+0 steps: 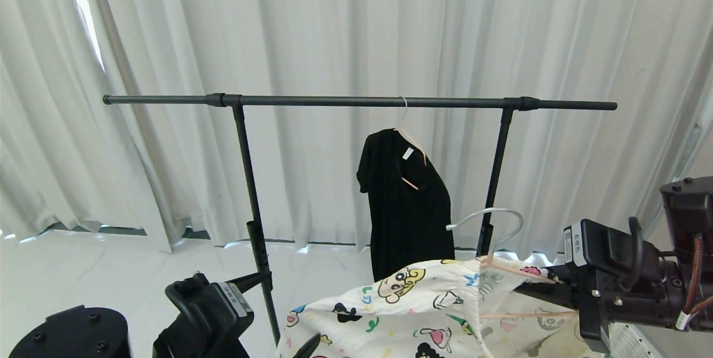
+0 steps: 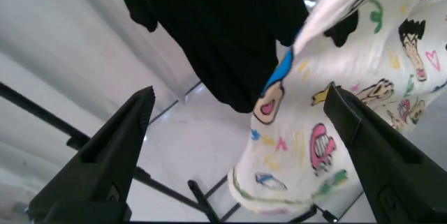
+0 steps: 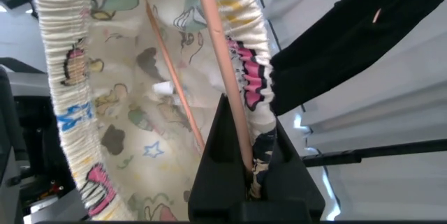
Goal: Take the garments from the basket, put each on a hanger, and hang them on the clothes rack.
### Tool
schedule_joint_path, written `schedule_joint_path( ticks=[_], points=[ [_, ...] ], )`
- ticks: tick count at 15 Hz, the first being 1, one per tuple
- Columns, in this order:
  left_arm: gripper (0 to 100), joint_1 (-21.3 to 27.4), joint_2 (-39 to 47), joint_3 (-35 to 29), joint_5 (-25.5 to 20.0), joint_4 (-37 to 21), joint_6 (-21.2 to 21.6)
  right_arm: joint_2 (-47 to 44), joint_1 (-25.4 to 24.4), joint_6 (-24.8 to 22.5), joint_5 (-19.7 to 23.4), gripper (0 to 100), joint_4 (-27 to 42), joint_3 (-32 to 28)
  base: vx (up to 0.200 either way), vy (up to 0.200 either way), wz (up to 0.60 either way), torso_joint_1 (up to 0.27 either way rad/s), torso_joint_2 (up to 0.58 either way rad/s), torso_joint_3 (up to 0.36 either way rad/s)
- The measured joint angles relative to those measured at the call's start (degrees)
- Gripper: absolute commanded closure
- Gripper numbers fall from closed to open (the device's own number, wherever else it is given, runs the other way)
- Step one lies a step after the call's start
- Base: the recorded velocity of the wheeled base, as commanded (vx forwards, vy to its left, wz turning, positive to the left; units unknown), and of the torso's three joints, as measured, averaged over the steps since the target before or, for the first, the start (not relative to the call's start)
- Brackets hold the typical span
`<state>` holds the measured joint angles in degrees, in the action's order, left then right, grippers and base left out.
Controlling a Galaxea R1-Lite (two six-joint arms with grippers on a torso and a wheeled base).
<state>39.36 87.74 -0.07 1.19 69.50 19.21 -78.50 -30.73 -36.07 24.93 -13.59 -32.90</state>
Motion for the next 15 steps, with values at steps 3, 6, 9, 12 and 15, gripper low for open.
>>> schedule_joint_path(
  ticks=[3,6,9,12,15],
  points=[
    [0,-0.59,3.06,0.02,-0.88,-0.85,0.11,1.32,0.04,0.05,0.11,100,0.00,0.00,0.000,0.000,0.00,0.000,0.00,0.000],
    [100,-0.84,4.63,0.05,-1.19,-0.90,-0.41,3.39,-0.02,-0.55,1.21,100,0.21,0.13,0.000,0.000,0.00,0.000,0.00,0.000],
    [100,-1.00,5.18,0.07,-0.68,-0.90,-0.50,4.38,0.02,-0.73,1.26,100,0.27,0.52,0.000,0.000,0.00,0.000,0.00,0.000],
    [100,-3.38,5.40,0.07,0.11,-0.88,-0.48,4.71,1.24,-0.73,1.28,100,0.27,0.82,0.000,0.000,0.00,0.000,0.00,0.000],
    [100,-9.22,5.38,0.07,0.48,-0.88,-0.50,4.79,4.41,-0.68,1.37,100,0.21,1.57,0.000,0.000,0.00,0.000,0.00,0.000]
  ],
)
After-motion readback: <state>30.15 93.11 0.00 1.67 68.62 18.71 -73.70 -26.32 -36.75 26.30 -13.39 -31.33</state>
